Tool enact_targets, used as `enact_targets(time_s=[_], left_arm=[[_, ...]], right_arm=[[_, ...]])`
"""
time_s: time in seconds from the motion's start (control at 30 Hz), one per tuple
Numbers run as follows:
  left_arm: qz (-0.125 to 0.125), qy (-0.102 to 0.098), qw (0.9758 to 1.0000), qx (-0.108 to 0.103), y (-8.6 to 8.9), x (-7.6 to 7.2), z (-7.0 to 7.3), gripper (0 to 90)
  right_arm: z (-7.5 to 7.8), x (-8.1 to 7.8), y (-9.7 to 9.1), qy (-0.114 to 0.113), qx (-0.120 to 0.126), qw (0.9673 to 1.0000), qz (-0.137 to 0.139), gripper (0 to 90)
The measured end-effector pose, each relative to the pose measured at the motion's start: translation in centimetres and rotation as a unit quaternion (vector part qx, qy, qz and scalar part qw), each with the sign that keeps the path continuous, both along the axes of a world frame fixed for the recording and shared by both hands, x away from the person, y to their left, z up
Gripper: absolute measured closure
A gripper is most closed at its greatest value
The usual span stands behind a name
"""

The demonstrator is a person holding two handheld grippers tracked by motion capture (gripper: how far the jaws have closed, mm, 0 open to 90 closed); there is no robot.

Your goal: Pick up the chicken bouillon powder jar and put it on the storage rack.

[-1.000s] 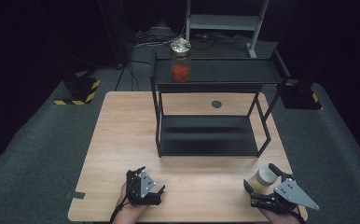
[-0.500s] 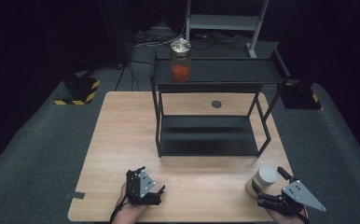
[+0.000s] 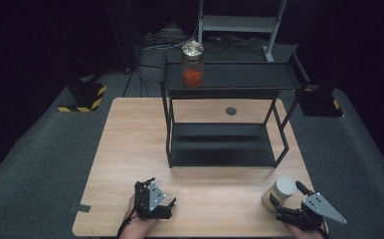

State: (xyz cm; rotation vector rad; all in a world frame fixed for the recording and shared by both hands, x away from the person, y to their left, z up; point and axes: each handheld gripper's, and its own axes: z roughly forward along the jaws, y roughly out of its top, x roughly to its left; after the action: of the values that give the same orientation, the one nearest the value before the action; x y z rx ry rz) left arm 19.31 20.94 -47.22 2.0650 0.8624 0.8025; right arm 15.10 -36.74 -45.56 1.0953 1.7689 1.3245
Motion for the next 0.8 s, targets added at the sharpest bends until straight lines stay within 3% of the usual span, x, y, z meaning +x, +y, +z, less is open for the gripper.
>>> enact_targets(time_s=[0.23, 0.8], left_arm=[[-0.002, 0.0, 1.0, 0.001, 0.0, 0.0, 0.0, 0.9], [-0.003, -0.002, 1.0, 0.0, 0.1, 0.0, 0.0, 0.9]], right_arm=[[-0.8, 0.4, -0.1, 0.012, 0.012, 0.9999, -0.002, 5.4], [-1.9, 0.3, -0.6, -0.001, 0.027, 0.9996, 0.002, 33.7]])
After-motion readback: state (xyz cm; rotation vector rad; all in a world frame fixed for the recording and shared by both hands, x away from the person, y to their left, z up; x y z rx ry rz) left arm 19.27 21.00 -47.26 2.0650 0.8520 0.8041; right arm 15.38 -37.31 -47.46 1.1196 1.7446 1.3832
